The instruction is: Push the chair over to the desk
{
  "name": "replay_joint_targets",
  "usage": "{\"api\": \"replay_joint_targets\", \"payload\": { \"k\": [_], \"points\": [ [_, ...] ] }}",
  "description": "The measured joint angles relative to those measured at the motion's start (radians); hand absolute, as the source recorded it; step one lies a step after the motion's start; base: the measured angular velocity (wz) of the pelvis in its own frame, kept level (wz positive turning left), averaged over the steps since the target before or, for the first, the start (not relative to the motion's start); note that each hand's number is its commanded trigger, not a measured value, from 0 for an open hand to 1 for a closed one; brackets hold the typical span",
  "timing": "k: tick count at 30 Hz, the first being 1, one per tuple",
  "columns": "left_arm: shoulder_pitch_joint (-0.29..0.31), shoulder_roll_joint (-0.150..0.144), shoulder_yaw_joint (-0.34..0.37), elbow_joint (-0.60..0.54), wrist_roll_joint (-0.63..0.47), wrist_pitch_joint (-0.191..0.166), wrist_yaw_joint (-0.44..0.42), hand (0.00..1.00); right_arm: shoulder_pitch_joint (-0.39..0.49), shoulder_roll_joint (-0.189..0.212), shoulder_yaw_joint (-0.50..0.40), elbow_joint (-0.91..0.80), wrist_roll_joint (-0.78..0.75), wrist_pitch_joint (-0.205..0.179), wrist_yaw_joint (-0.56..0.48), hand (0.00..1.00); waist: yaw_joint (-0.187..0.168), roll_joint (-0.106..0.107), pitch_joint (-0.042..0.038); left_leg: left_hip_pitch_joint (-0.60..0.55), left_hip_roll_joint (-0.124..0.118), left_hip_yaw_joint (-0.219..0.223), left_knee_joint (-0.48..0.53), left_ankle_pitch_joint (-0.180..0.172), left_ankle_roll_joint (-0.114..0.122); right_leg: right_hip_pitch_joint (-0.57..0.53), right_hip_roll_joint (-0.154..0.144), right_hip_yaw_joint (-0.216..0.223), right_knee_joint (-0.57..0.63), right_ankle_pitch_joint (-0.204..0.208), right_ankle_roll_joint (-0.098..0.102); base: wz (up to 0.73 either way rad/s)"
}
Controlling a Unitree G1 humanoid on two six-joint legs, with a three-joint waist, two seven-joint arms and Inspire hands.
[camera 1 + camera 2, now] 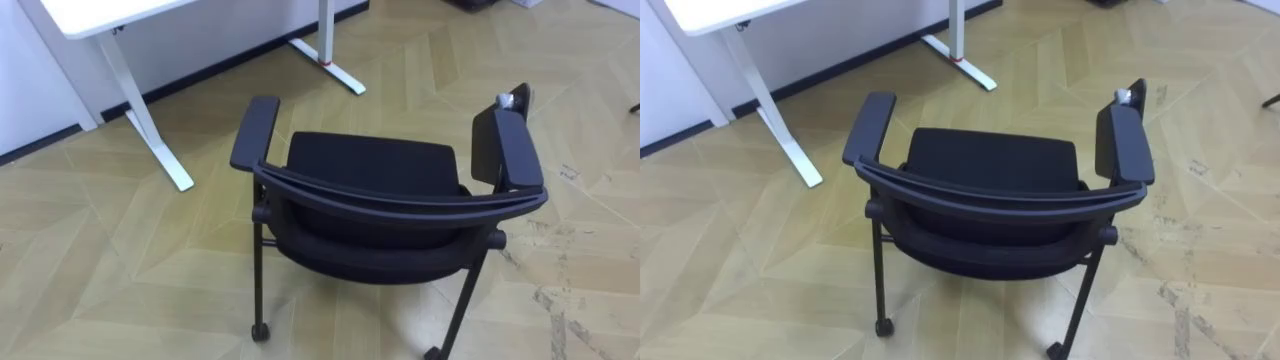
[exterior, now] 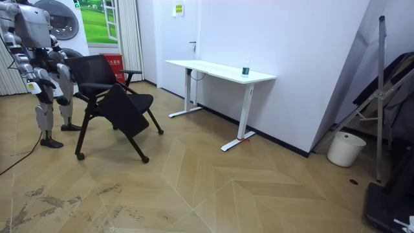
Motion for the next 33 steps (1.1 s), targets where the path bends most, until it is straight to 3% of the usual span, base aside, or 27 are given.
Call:
{"api": "replay_joint_targets", "payload": {
  "k": [9, 26, 28, 33],
  "points": [
    [0.002, 0.000, 0.007, 0.001, 0.019, -0.003, 0.040, 0.00, -0.003, 0.009, -0.038, 0.020, 0.003, -0.003, 0.002, 0.00, -0.002, -0.002, 0.0003, -0.001, -0.001, 0.001, -0.001, -0.001, 0.001, -0.001, 0.004, 0.025, -0.003, -0.001, 0.000, 0.00],
    [0.024, -0.001, 0.023, 0.003, 0.019, -0.008, 0.094, 0.00, -0.001, 0.013, -0.059, 0.029, 0.001, -0.008, -0.030, 0.00, 0.000, -0.005, 0.0028, 0.015, -0.002, 0.003, -0.001, -0.006, 0.004, 0.019, 0.004, 0.024, -0.012, 0.000, -0.001, 0.00],
    [0.034, -0.001, 0.041, 0.002, 0.025, -0.007, 0.113, 0.00, 0.000, 0.013, -0.059, 0.031, 0.000, -0.012, -0.030, 0.00, -0.002, -0.005, -0.0031, 0.015, -0.002, 0.003, 0.000, -0.008, 0.005, 0.020, 0.004, 0.025, -0.012, -0.001, 0.000, 0.00],
    [0.056, 0.000, 0.089, 0.002, 0.026, 0.001, 0.148, 0.00, 0.000, 0.013, -0.062, 0.043, -0.002, -0.011, -0.030, 0.00, 0.000, -0.007, -0.0051, 0.018, -0.002, 0.003, 0.003, -0.009, 0.005, 0.026, 0.004, 0.025, -0.013, -0.001, 0.000, 0.00]
  ]
}}
